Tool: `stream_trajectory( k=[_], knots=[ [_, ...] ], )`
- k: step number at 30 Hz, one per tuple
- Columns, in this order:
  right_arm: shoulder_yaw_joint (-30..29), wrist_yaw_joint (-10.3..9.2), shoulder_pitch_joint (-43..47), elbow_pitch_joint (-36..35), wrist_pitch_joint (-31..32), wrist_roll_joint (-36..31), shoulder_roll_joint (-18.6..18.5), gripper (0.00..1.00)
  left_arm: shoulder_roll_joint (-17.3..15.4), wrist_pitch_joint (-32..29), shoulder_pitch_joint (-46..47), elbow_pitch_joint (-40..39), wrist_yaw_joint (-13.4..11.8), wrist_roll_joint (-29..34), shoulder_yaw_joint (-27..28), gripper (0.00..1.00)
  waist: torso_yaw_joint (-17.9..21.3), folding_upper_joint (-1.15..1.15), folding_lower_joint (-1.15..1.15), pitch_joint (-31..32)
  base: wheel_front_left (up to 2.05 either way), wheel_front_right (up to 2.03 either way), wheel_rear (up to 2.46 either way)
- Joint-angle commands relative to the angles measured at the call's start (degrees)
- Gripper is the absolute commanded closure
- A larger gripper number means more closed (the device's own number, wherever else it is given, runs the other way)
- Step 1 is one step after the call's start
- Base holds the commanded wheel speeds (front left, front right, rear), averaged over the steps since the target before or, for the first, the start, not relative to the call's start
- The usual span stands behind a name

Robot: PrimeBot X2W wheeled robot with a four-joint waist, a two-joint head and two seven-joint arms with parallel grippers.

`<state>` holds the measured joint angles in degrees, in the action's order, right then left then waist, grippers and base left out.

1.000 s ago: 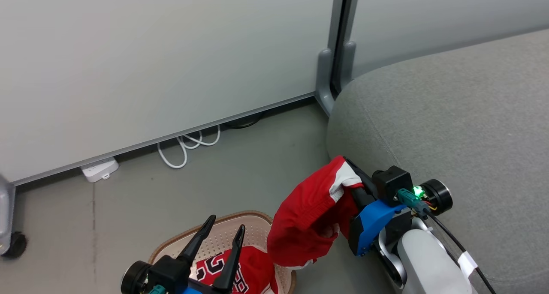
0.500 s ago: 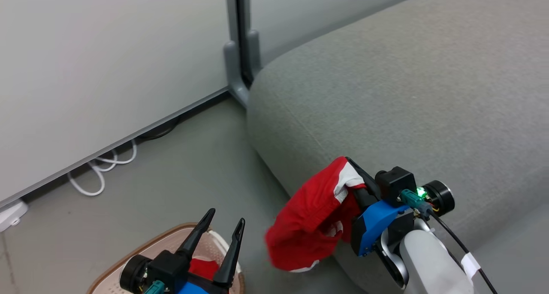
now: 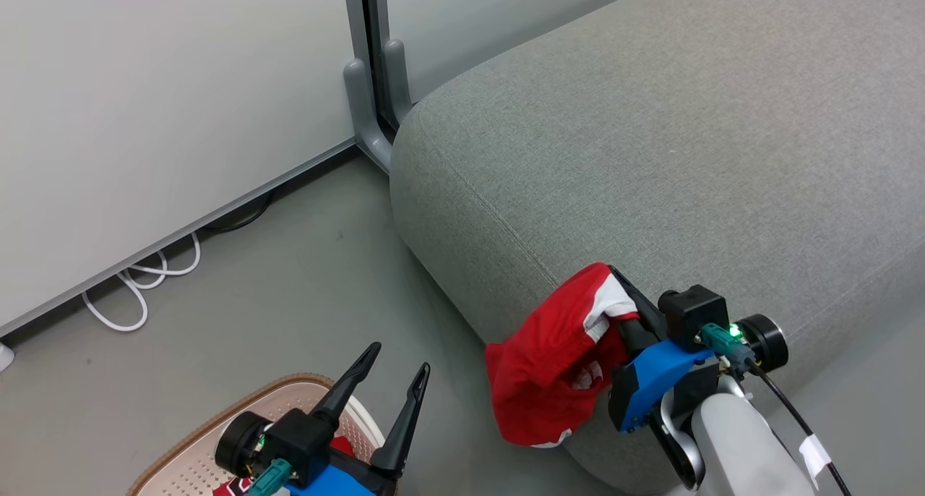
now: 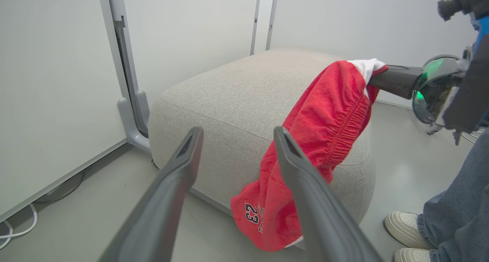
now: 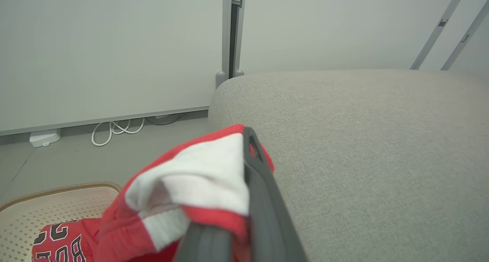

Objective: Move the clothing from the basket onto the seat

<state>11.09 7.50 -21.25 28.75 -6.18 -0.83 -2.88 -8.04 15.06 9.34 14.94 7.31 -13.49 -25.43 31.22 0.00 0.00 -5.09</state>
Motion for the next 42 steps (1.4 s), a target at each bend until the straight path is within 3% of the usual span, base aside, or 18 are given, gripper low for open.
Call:
stream_trajectory(
  k=[1,6,11,17,23,30,42],
  knots=[
    [0.1,-0.02,-0.7,-0.1,0.2,0.6,0.0,1.0,-0.5,0.2,0.5,0.1,0.2,0.1,0.2,0.0,-0.1,0.0,0.0,-0.2,0.0,0.0,0.0],
    [-1.8,-0.02,-7.3,1.5,3.8,3.7,0.0,1.0,-0.7,0.2,-0.6,-0.5,0.2,0.5,1.6,0.0,-0.1,0.0,0.0,-1.5,0.0,0.0,0.0],
    [-8.3,-0.02,-18.2,4.7,6.6,4.4,-0.8,1.0,-1.9,0.2,0.5,-1.9,0.2,1.2,1.4,0.0,-1.8,0.0,0.0,-5.0,0.0,0.0,0.0],
    [-19.6,-0.03,-31.5,8.7,6.8,5.2,-6.3,1.0,-4.9,0.2,4.9,-3.9,0.2,2.0,-0.9,0.0,-5.4,0.0,0.0,-12.5,0.0,0.0,0.0],
    [-29.5,-0.02,-38.9,12.1,3.8,2.5,-12.1,1.0,-8.5,0.2,10.8,-5.6,0.2,1.7,-5.0,0.0,-9.0,0.0,0.0,-19.7,0.0,0.0,0.0],
    [-38.6,-0.02,-38.0,18.5,-3.7,-2.8,-13.7,1.0,-10.8,0.2,16.5,-6.4,0.2,1.7,-7.7,0.0,-11.7,0.0,0.0,-25.9,0.0,0.0,0.0],
    [-44.2,-0.03,-34.5,27.3,-8.4,-8.3,-11.7,1.0,-10.8,0.2,18.2,-5.4,0.2,1.0,-9.4,0.0,-13.5,0.0,0.0,-27.2,0.0,0.0,0.0]
  ],
)
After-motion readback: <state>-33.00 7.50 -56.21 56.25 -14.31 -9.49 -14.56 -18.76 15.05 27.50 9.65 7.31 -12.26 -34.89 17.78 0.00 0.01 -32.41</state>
